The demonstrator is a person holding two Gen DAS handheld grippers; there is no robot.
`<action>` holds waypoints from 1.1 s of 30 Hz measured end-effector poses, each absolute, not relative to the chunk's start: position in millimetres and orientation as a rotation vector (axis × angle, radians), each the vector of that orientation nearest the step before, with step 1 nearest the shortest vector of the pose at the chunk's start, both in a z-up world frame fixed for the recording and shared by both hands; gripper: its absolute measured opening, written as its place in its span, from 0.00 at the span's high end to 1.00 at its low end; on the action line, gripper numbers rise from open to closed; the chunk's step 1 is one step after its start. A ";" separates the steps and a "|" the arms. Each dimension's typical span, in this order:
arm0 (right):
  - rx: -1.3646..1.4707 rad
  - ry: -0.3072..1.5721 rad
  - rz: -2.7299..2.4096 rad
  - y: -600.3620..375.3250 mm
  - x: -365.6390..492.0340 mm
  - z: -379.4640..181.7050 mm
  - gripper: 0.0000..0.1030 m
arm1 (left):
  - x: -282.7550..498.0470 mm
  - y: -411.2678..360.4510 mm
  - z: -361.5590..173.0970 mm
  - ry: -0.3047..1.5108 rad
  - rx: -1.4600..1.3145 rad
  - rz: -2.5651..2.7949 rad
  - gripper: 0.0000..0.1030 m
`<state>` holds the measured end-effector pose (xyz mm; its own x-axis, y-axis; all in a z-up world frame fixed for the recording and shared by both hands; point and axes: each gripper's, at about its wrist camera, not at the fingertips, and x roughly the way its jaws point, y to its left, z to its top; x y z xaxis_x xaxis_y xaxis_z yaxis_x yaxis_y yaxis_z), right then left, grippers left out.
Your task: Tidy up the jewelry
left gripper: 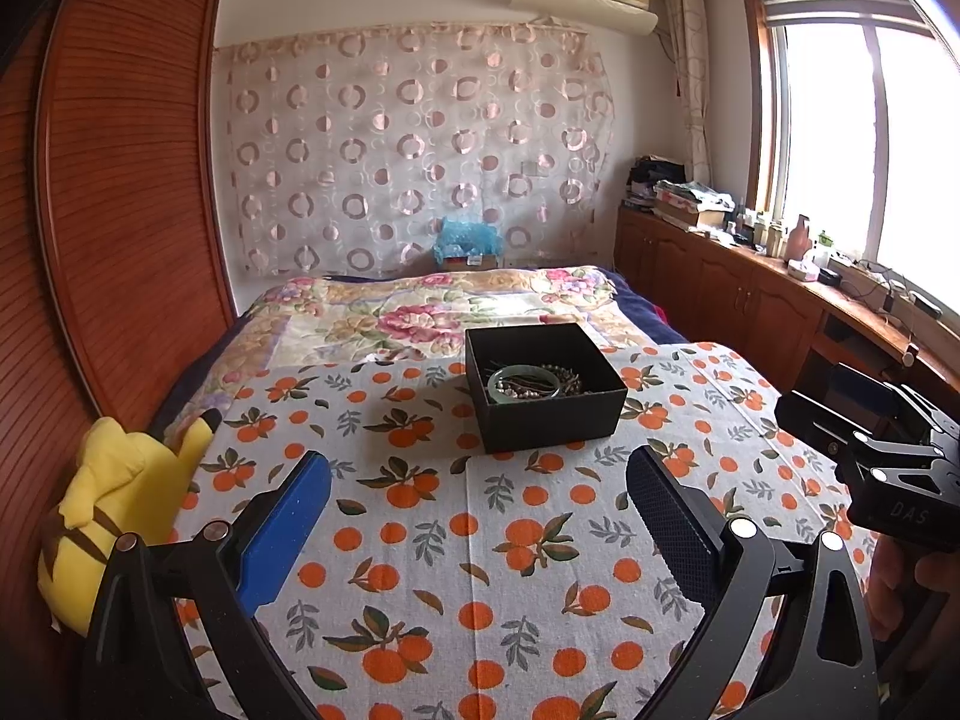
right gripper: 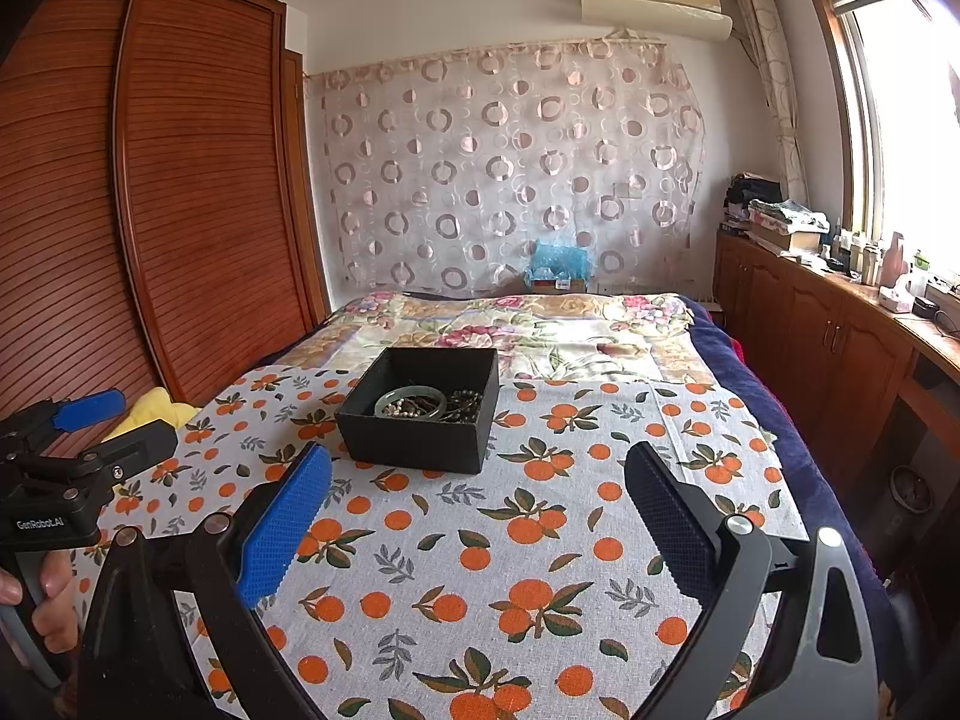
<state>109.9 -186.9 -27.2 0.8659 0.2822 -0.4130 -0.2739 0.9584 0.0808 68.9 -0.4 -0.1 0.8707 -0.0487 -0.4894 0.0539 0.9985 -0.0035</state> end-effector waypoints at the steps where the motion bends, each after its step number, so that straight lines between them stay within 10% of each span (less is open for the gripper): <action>1: 0.020 0.436 0.291 -187.1 109.6 -28.0 0.04 | 69.0 -0.1 -0.1 0.511 0.011 -0.052 0.07; 33: 0.022 0.437 0.288 -189.4 109.5 -27.6 0.04 | 67.6 -1.2 -0.5 0.511 0.008 -0.055 0.07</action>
<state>109.5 -189.4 -27.6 0.8662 0.2802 -0.4138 -0.2707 0.9591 0.0828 67.6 -1.2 -0.5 0.8707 -0.0506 -0.4893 0.0546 0.9985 -0.0059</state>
